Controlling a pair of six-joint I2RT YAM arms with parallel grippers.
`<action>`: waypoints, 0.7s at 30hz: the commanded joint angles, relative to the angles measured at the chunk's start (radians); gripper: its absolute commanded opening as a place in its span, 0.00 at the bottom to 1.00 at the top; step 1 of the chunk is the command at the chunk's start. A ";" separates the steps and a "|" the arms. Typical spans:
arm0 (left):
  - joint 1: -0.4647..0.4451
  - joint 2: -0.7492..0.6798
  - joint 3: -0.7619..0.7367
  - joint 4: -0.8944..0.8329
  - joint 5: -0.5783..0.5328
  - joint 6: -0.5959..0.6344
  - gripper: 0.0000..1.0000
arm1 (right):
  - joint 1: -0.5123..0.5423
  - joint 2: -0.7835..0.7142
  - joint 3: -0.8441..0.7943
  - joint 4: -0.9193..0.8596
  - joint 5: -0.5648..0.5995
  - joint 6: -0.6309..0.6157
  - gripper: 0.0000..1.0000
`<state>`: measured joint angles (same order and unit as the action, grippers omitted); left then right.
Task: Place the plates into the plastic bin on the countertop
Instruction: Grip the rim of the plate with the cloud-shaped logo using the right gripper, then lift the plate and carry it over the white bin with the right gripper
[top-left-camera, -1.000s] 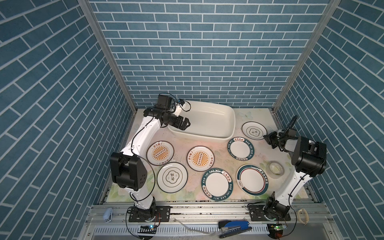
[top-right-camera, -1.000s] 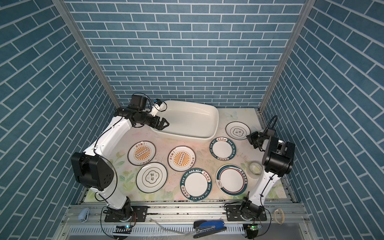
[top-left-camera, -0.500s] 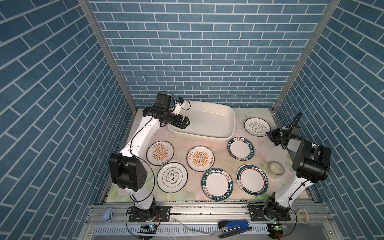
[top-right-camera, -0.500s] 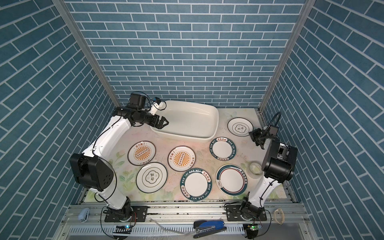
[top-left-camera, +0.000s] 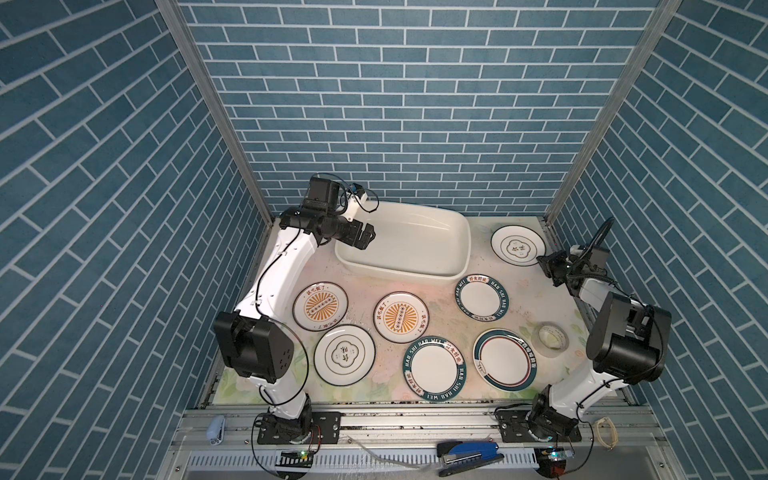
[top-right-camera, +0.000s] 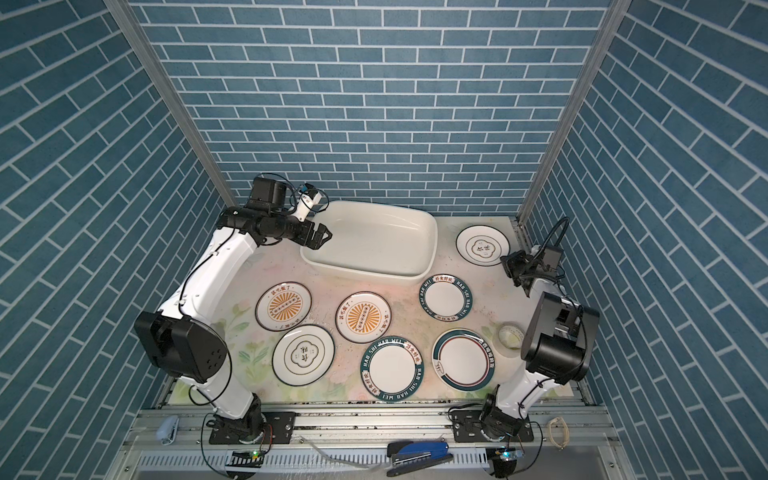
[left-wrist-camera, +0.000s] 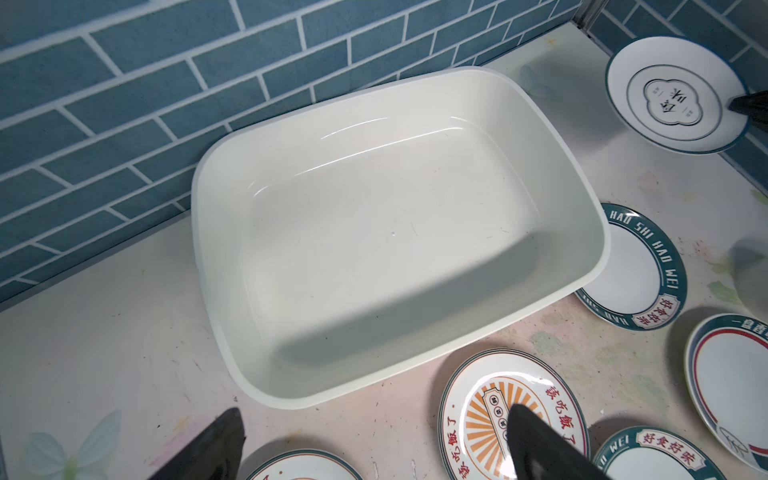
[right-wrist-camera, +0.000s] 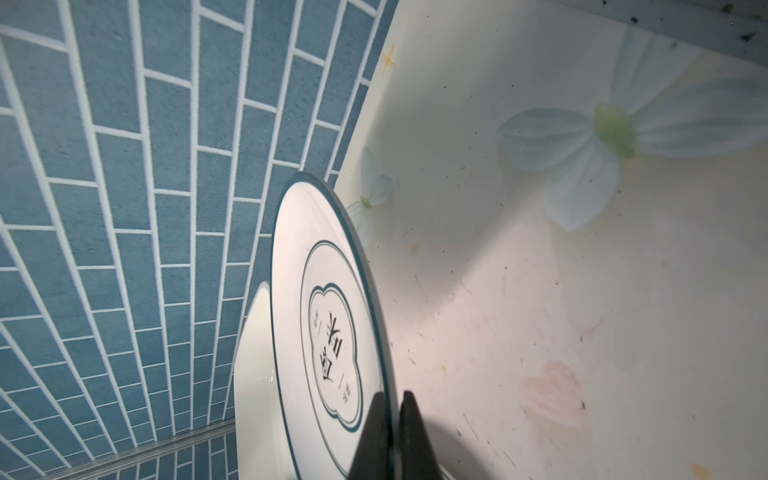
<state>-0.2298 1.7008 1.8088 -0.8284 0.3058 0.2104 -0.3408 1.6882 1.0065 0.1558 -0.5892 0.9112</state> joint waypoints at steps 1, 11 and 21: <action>-0.006 -0.021 0.016 -0.041 -0.046 0.007 1.00 | 0.016 -0.071 -0.002 0.011 -0.022 0.037 0.00; -0.004 -0.029 -0.007 -0.129 -0.126 0.072 1.00 | 0.039 -0.162 0.052 -0.092 -0.044 0.011 0.00; 0.034 -0.083 -0.070 -0.087 -0.136 -0.009 1.00 | 0.154 -0.169 0.215 -0.279 -0.040 -0.084 0.00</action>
<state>-0.2070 1.6520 1.7561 -0.9150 0.1761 0.2241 -0.2256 1.5482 1.1625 -0.0784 -0.6022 0.8768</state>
